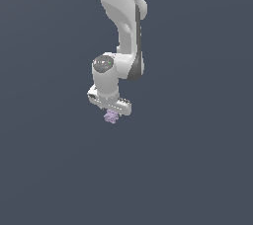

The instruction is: Pick up the object and move it to a goal position.

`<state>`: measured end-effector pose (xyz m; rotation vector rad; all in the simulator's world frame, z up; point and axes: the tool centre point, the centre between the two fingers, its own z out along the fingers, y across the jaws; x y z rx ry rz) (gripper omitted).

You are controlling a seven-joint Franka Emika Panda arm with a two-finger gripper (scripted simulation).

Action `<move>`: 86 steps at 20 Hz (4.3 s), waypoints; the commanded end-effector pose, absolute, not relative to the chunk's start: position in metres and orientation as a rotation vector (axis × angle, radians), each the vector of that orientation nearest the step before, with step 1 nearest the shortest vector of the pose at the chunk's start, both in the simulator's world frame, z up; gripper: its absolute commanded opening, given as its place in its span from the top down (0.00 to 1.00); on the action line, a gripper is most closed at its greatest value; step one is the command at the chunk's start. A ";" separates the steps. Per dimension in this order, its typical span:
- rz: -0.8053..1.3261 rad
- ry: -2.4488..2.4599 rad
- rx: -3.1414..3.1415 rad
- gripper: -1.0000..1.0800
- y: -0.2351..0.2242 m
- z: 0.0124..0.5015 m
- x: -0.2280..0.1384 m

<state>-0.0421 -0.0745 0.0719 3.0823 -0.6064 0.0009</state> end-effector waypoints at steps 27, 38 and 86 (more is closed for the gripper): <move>0.001 -0.611 3.082 1.00 -0.063 0.053 -0.035; 0.001 -0.612 3.080 1.00 -0.006 0.115 0.004; 0.000 -0.612 3.081 1.00 0.159 0.293 0.130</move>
